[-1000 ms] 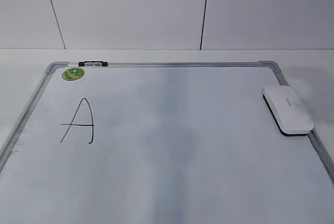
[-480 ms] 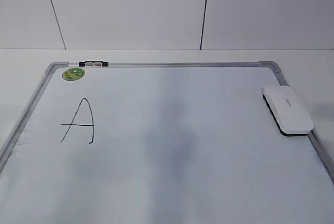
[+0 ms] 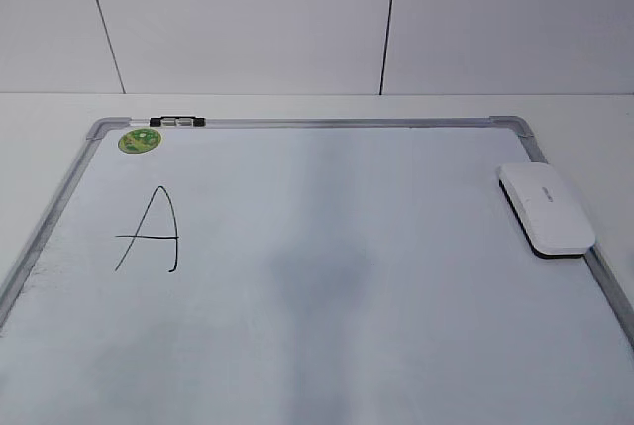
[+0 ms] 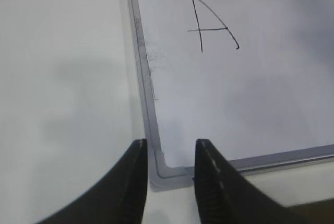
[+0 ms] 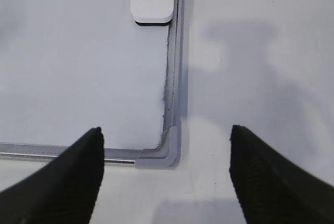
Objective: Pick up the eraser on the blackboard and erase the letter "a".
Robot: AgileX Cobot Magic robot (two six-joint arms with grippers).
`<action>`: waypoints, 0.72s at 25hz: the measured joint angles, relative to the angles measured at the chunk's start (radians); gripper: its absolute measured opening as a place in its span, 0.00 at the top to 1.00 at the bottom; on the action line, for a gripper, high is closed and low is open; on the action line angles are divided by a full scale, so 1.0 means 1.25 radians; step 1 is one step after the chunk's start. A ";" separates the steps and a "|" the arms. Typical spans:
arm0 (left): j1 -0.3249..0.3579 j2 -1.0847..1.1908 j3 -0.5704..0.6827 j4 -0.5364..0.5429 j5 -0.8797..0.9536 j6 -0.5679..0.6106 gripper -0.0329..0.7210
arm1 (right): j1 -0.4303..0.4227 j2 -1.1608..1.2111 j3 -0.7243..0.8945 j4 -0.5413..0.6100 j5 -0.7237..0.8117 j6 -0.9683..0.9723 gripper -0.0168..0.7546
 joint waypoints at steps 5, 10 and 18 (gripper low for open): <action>0.000 -0.094 0.007 0.003 -0.009 0.002 0.65 | 0.000 -0.096 0.013 -0.005 -0.012 0.000 0.24; 0.000 -0.096 0.009 0.007 -0.018 0.003 0.64 | 0.000 -0.195 0.038 -0.005 -0.011 0.000 0.24; 0.000 -0.096 0.009 0.013 -0.018 0.003 0.64 | 0.000 -0.203 0.055 -0.005 0.002 0.000 0.24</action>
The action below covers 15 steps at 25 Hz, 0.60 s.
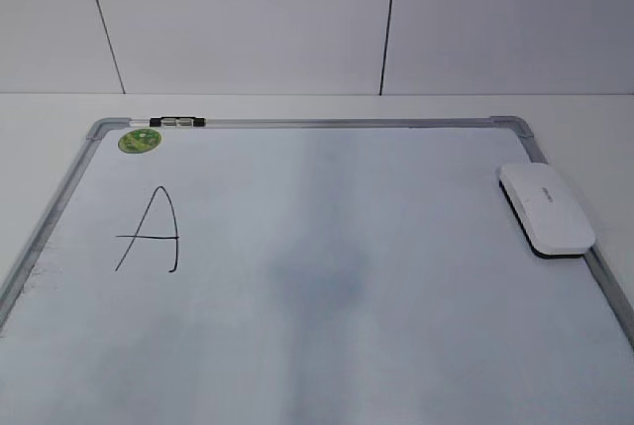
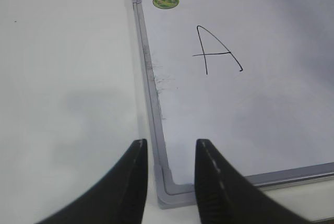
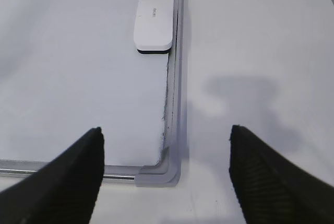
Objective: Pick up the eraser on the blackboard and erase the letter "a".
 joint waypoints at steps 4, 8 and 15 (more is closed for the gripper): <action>0.000 0.000 0.000 0.002 0.000 0.000 0.64 | 0.000 0.000 0.001 0.000 0.000 0.002 0.24; 0.000 0.000 0.000 0.002 0.000 0.000 0.64 | 0.000 0.000 0.001 0.000 0.000 0.003 0.24; 0.000 0.000 0.000 0.002 0.000 0.000 0.64 | 0.000 0.000 0.001 0.000 0.000 0.005 0.24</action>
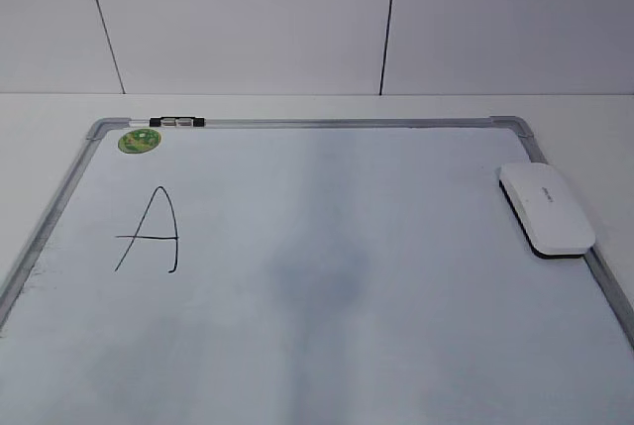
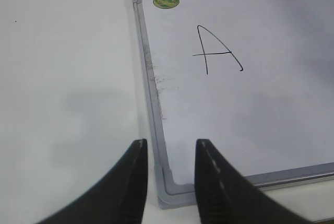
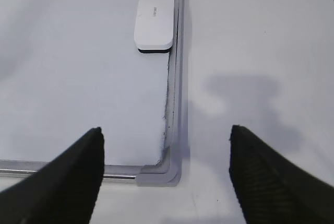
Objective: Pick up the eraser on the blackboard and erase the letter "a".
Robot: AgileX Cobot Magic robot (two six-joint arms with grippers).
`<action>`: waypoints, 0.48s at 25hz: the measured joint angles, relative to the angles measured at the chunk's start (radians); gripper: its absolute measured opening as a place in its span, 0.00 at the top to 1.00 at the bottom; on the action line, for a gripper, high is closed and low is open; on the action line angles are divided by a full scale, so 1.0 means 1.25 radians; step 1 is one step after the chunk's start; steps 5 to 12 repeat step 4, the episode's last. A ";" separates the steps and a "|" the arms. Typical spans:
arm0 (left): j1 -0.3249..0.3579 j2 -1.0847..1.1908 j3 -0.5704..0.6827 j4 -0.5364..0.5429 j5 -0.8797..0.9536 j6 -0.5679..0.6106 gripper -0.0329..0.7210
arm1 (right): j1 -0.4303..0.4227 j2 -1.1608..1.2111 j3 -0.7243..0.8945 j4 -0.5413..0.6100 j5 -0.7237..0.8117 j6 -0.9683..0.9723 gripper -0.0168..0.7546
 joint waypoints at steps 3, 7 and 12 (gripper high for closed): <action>0.000 0.000 0.000 0.000 0.000 0.000 0.64 | 0.000 0.000 0.000 0.000 0.000 0.000 0.24; 0.000 0.000 0.000 0.000 0.000 0.000 0.64 | 0.000 0.000 0.000 0.000 0.000 0.000 0.24; 0.000 0.000 0.000 0.000 0.000 0.000 0.64 | 0.000 0.000 0.000 0.000 0.000 0.000 0.24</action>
